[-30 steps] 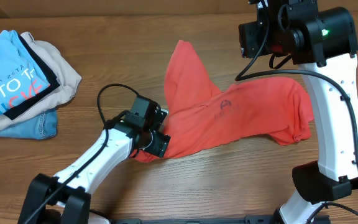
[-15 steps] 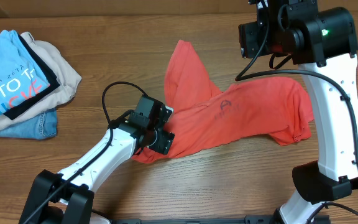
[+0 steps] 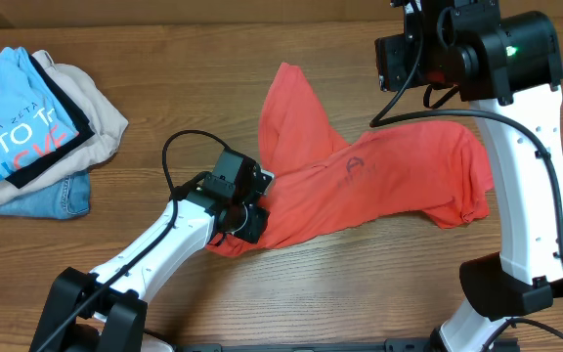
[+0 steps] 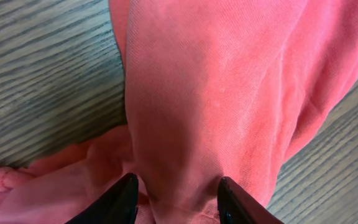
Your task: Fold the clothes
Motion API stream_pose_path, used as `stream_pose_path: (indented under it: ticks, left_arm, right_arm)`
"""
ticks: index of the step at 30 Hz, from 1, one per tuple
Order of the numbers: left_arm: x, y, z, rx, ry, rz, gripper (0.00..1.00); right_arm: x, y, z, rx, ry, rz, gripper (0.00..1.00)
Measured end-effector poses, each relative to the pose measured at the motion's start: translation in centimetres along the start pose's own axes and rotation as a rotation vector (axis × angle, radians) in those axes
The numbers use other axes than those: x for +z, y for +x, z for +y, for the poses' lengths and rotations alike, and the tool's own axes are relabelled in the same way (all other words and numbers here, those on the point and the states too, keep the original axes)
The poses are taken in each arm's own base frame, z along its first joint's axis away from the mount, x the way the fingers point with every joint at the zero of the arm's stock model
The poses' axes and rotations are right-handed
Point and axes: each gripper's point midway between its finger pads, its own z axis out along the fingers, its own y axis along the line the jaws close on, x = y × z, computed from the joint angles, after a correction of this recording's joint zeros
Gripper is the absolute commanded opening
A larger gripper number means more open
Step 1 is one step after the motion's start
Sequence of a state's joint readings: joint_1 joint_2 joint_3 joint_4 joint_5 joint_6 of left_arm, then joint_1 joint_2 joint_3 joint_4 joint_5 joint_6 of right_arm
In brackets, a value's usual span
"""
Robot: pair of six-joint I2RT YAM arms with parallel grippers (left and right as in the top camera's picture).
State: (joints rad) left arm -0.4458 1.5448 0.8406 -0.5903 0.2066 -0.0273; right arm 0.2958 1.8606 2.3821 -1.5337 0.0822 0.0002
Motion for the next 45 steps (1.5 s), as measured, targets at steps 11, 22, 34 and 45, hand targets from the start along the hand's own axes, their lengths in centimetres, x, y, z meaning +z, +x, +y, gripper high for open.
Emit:
stream_pose_path:
  ticks: [11, 22, 34, 45]
  left_arm:
    - [0.0, -0.4, -0.1, -0.012, 0.008, -0.018, 0.04]
    - [-6.3, -9.2, -1.4, 0.032, 0.001, -0.221, 0.04]
    - [-34.0, -22.1, -3.8, 0.13, -0.205, -0.909, 0.04]
    - [-41.4, -23.9, -4.1, 0.166, -0.304, -1.11, 0.04]
  right_arm:
    - [0.0, 0.0, 0.0, 0.0, -0.001, 0.002, 0.59]
    - [0.0, 0.1, -0.4, 0.036, 0.005, 0.005, 0.59]
    - [0.0, 2.4, -4.2, 0.192, 0.021, 0.102, 0.68]
    - [5.3, 7.8, -1.1, 0.17, -0.14, 0.34, 0.7]
